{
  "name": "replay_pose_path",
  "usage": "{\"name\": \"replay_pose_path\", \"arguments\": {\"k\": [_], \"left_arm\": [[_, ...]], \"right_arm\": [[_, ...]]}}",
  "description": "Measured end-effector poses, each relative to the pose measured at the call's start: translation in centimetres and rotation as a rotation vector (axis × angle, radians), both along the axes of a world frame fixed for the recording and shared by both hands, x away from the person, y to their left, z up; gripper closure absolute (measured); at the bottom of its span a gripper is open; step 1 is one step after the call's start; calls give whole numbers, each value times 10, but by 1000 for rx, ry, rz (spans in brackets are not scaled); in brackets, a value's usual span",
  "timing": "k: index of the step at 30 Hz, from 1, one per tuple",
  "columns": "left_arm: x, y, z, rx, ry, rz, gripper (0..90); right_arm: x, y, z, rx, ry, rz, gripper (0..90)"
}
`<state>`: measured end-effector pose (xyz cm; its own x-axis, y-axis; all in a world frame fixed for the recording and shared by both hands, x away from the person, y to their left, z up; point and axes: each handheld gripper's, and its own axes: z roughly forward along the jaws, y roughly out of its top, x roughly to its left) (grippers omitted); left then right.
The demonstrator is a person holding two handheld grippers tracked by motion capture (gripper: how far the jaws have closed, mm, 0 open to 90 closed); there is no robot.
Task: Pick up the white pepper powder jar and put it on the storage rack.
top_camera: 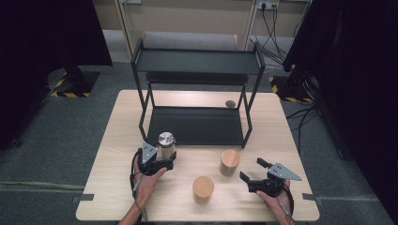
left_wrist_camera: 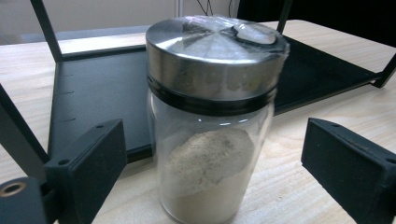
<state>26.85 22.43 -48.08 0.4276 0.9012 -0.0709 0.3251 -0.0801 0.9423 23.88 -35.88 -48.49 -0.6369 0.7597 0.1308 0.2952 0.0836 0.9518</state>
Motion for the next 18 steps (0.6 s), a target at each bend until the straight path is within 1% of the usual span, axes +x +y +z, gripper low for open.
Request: {"name": "replay_pose_path", "arguments": {"k": [7, 10, 15, 18], "left_arm": [[6, -1, -1, 2, 3, -5, 118], [9, -2, 0, 13, 3, -10, 137], [12, -3, 0, 14, 4, -3, 186], [14, -3, 0, 20, 7, -11, 234]], "right_arm": [[0, 0, 0, -2, 0, 0, 10], [0, 0, 0, -1, 0, 0, 10], [0, 0, 0, 0, -1, 0, 10], [0, 0, 0, 0, 0, 0, 10]]}}
